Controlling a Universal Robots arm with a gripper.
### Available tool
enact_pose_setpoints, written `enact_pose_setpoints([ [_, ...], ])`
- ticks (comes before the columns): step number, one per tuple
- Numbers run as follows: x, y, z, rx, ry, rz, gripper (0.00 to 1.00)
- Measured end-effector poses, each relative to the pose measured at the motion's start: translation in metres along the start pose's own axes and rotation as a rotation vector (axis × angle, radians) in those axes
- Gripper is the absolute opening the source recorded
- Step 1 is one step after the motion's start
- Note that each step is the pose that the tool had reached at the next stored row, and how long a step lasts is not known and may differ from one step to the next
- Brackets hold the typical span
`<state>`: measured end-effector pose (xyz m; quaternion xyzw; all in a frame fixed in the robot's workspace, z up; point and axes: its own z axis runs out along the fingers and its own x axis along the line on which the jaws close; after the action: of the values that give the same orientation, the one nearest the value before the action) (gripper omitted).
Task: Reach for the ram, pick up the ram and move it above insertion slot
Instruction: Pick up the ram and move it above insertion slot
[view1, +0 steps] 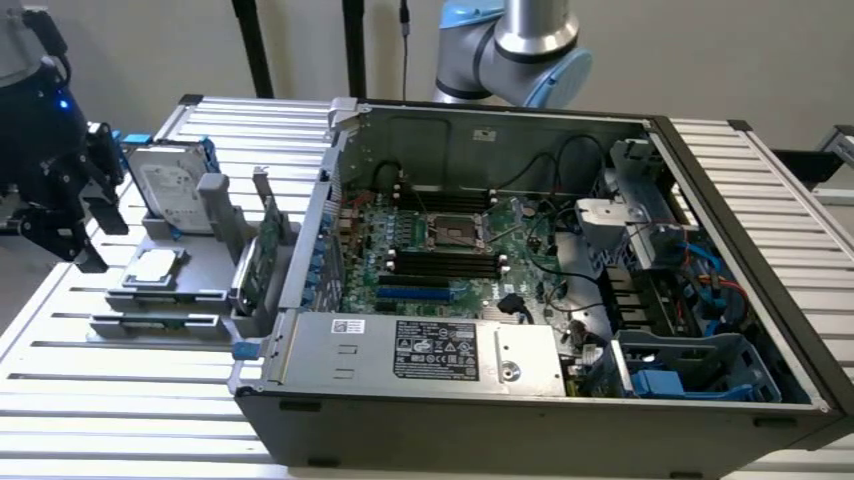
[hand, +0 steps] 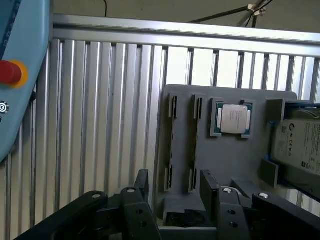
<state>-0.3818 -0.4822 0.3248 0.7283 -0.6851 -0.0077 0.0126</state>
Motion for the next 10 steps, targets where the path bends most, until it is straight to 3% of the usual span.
enact_pose_setpoints([
  [10, 0.001, -0.0006, 0.0180, -0.0001, 0.0001, 0.000, 0.54],
])
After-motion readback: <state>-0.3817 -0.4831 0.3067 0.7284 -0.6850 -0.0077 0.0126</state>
